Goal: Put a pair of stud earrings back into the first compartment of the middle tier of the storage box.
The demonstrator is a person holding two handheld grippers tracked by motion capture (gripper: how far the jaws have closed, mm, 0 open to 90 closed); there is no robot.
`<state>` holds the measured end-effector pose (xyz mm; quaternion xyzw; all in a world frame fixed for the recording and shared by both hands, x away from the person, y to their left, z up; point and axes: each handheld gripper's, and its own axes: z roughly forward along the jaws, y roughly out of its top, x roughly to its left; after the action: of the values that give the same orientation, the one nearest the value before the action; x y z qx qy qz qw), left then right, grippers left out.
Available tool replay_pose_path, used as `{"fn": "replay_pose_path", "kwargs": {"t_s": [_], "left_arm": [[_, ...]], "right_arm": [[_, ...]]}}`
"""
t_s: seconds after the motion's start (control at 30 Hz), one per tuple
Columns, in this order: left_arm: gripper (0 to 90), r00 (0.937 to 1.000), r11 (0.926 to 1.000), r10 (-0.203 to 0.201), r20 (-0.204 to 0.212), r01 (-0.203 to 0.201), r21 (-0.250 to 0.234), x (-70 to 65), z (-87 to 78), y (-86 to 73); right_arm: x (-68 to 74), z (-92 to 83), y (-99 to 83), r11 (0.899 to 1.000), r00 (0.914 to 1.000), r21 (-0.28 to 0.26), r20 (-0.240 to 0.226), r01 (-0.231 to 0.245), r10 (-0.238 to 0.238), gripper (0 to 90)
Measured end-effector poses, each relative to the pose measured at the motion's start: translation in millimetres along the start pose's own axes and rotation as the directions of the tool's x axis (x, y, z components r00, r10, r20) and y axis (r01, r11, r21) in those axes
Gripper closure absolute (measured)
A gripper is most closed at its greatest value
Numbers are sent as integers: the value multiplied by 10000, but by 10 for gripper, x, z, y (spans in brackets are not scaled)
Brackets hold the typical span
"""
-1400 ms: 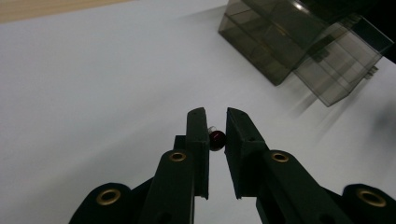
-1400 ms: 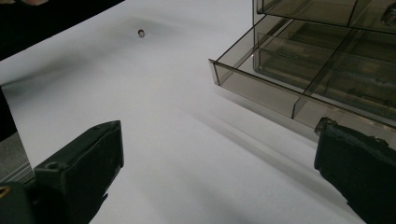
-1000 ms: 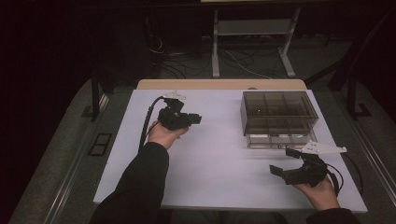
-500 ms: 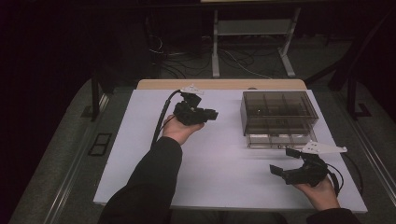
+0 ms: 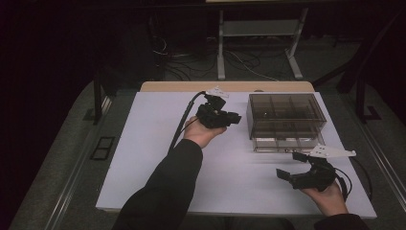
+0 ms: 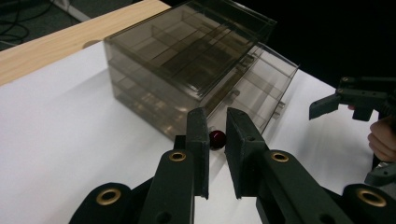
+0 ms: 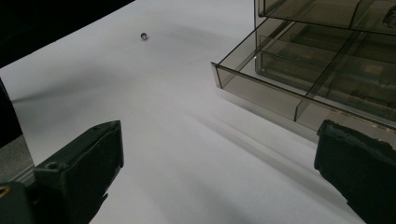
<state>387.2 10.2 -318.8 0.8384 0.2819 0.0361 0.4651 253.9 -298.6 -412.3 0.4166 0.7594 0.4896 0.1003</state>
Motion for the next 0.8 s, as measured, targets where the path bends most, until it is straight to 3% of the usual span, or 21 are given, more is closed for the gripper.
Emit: {"fn": "replay_pose_path", "kwargs": {"t_s": [0.43,0.8], "left_arm": [[788,9982,9998,149,586,-156,115,-122,379,24],[787,9945,9995,71,1048,-102,294,-221,750,-59]], "right_arm": [[-2,-1,1,10000,10000,17,-26,26,-26,7],[-4,1,1,10000,10000,53,-74,53,-52,7]]}}
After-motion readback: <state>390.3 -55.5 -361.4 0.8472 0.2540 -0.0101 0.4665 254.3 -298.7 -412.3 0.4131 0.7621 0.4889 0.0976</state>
